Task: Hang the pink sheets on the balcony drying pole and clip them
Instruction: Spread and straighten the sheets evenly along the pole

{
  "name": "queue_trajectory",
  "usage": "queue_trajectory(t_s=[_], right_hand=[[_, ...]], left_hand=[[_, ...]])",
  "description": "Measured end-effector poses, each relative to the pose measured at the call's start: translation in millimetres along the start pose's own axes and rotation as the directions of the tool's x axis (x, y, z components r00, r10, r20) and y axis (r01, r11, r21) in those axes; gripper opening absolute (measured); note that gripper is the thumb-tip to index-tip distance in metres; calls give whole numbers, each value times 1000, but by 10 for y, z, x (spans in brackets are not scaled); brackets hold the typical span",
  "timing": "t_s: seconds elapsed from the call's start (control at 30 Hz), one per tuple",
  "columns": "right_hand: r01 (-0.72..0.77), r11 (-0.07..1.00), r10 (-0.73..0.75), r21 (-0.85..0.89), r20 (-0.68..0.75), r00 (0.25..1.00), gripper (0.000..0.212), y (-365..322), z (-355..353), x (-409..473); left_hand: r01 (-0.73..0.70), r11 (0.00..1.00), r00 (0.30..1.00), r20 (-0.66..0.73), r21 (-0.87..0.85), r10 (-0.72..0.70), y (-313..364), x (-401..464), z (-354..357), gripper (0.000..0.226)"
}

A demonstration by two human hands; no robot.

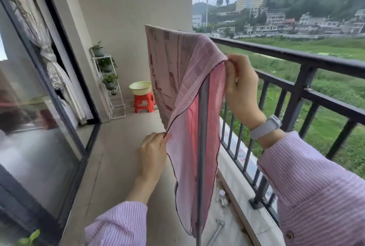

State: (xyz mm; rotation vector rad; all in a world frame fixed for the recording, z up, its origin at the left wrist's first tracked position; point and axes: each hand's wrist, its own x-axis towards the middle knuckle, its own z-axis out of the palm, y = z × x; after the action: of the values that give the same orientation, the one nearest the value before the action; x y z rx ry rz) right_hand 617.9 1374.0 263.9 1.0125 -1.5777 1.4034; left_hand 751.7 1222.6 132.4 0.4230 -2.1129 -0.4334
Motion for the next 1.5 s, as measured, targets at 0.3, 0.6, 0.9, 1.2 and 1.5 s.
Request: queue_trajectory(t_s=[0.3, 0.6, 0.9, 1.2, 1.5], right_hand=[[-241, 970, 229, 7, 287, 930, 53, 284, -19, -860], [-317, 943, 329, -102, 130, 935, 10, 352, -71, -911], [-162, 987, 163, 15, -46, 986, 12, 114, -198, -152], [-334, 943, 318, -3, 317, 894, 55, 300, -153, -1120], [-406, 913, 402, -40, 245, 882, 10, 187, -25, -1145]], left_hand=[[-14, 989, 1000, -27, -145, 10, 618, 271, -21, 45], [-21, 984, 987, -161, -176, -8, 522, 198, -67, 15], [74, 991, 996, 57, -113, -68, 160, -473, 139, 14], [192, 966, 981, 67, -175, -183, 452, -294, 72, 34], [42, 974, 992, -103, -221, -66, 585, -158, 95, 11]])
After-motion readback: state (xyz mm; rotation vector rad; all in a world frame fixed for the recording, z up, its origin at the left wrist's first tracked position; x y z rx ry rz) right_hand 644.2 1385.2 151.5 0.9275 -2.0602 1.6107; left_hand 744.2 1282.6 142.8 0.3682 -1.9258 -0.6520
